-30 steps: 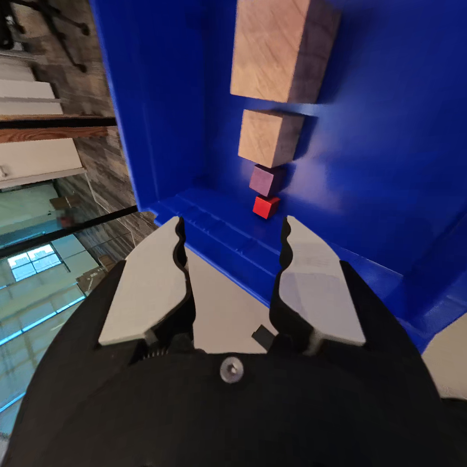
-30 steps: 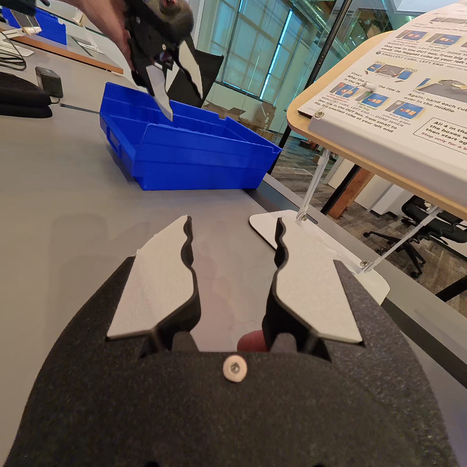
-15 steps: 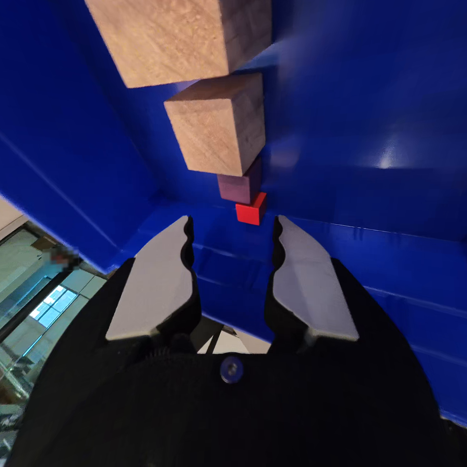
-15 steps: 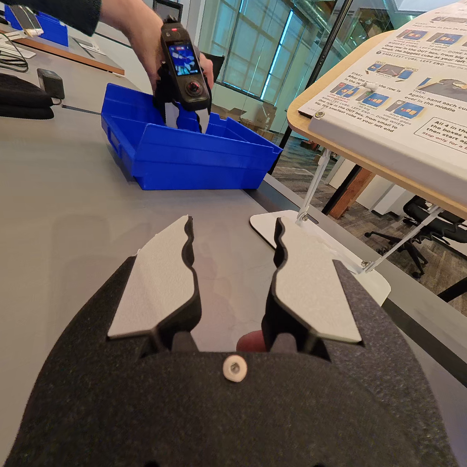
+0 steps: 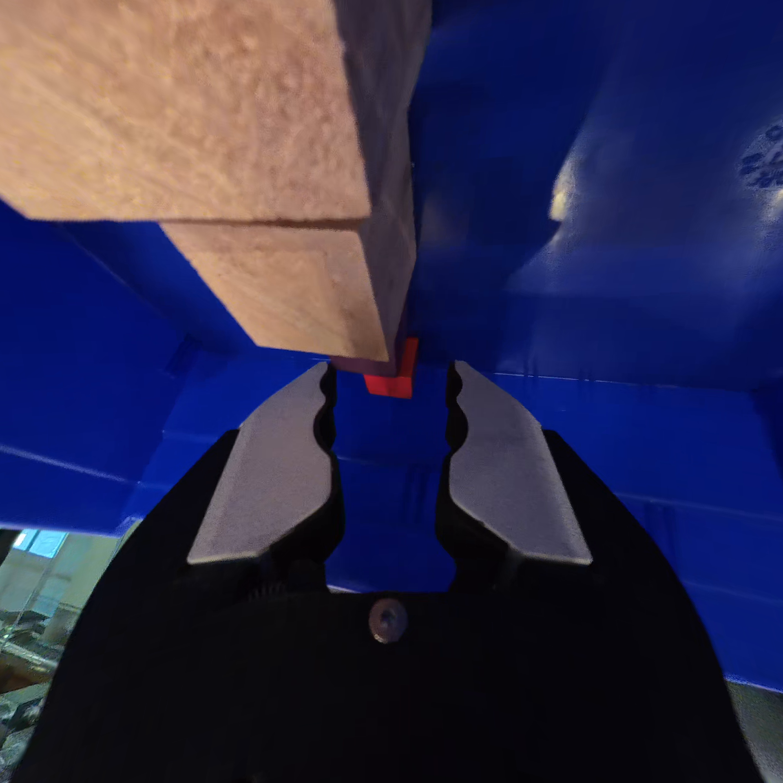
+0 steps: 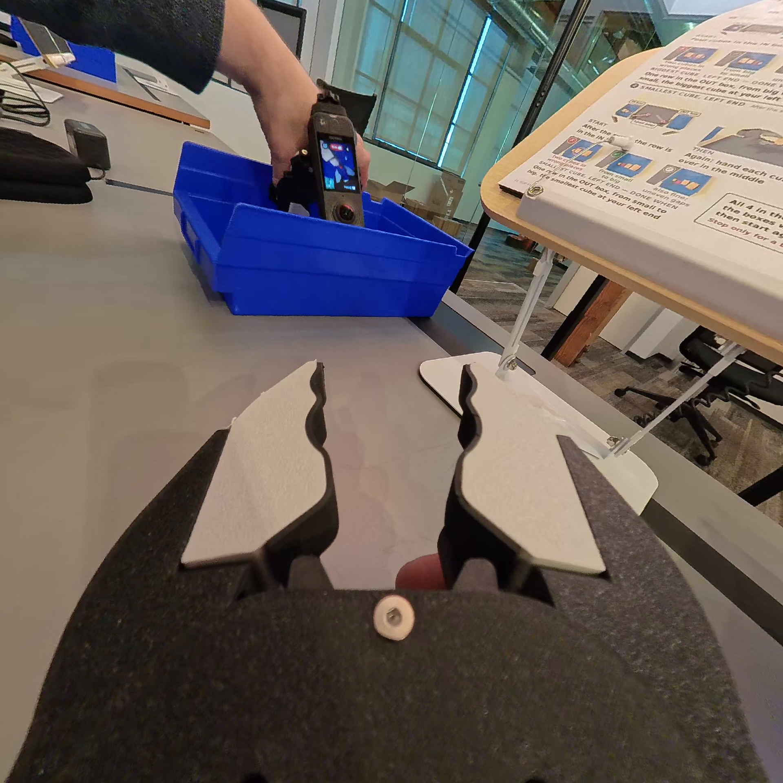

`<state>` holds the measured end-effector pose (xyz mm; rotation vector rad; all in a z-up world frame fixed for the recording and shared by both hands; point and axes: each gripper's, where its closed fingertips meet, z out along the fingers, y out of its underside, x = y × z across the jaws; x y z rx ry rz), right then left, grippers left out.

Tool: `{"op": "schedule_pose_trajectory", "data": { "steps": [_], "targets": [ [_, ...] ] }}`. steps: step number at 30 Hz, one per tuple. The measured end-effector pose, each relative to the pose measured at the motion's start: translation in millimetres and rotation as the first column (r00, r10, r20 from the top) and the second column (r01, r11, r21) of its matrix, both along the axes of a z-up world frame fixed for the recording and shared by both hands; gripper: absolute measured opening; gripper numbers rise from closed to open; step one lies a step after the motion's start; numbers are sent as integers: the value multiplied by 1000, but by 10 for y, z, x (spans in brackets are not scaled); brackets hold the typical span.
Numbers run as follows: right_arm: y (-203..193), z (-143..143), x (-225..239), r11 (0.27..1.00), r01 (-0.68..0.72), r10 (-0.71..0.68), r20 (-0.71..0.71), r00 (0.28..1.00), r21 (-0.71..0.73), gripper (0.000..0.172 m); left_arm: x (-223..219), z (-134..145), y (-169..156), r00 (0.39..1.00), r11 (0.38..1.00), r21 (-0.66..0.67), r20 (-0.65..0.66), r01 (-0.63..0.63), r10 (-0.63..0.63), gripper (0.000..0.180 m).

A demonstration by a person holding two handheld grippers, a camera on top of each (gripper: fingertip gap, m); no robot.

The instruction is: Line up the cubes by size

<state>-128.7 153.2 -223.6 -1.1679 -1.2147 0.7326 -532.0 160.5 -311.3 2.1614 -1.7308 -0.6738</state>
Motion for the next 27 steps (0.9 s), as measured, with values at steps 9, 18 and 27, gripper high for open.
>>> {"op": "schedule_pose_trajectory", "data": {
  "steps": [9, 18, 27],
  "targets": [
    [2, 3, 2, 1000, 0, 0, -3, 1000, -3, 60, -105, -61, -20, 996, 998, -55, -78, -35, 30, 34],
    [3, 2, -1, 1000, 0, 0, -2, 1000, -3, 60, -177, -20, 20, 993, 999, -20, -117, -32, 30, 22],
    [3, 6, 0, 1000, -1, 1, -4, 1000, -5, 61, -239, 286, 92, 983, 992, 105, -162, -66, 83, 22]
  ]
}}
